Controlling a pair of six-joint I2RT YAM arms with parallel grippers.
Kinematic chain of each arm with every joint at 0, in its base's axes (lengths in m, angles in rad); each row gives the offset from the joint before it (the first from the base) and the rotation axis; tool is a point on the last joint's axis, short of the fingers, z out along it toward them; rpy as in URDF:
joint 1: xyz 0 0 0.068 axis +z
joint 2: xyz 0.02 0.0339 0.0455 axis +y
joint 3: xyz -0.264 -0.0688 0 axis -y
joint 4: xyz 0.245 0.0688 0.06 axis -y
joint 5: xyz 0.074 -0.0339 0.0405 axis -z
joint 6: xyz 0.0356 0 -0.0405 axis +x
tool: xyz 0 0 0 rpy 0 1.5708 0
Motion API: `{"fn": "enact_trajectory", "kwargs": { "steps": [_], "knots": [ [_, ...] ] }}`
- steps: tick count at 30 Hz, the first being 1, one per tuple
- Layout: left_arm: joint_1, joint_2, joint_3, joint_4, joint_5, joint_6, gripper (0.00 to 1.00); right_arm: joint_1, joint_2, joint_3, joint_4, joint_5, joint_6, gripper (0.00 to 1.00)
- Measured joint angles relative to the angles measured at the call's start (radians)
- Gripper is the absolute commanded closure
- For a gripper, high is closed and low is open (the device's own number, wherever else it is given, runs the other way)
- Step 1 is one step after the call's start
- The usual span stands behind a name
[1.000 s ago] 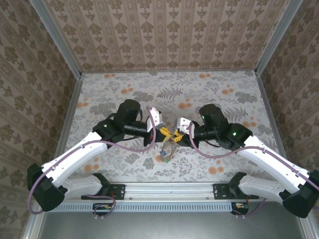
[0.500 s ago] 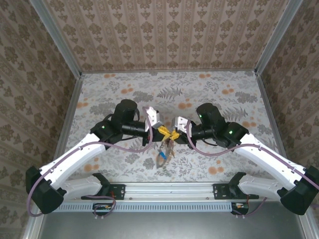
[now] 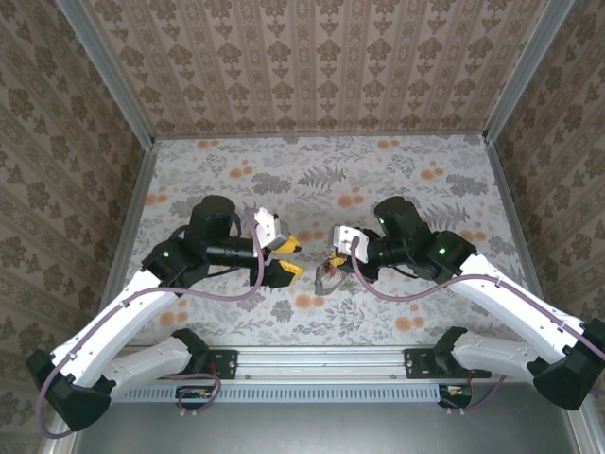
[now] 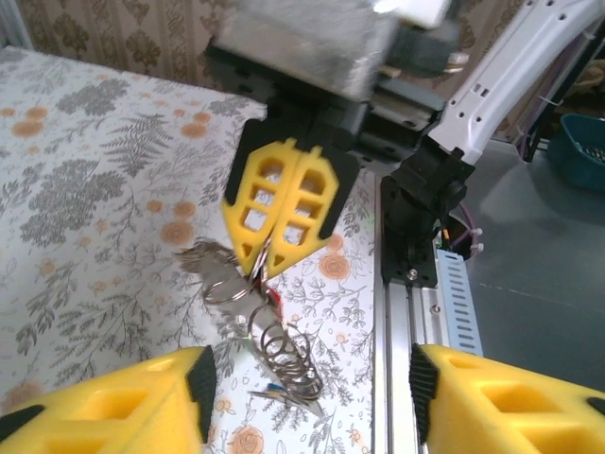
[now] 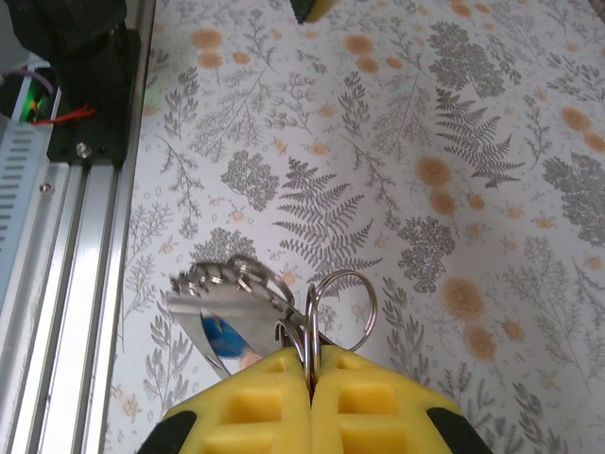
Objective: Put the keys on the keyring
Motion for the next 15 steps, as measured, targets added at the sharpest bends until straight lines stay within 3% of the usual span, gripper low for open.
{"fn": "enact_trajectory", "kwargs": {
  "steps": [5,15],
  "knots": [
    [-0.013,0.094,0.016,0.014,-0.013,0.002,0.76,0.018,0.005,0.036,-0.040,0.019,-0.030,1.00],
    [-0.087,0.177,0.026,0.052,-0.026,0.068,0.78,0.029,0.023,0.040,-0.043,0.022,-0.033,1.00]
  ]
}}
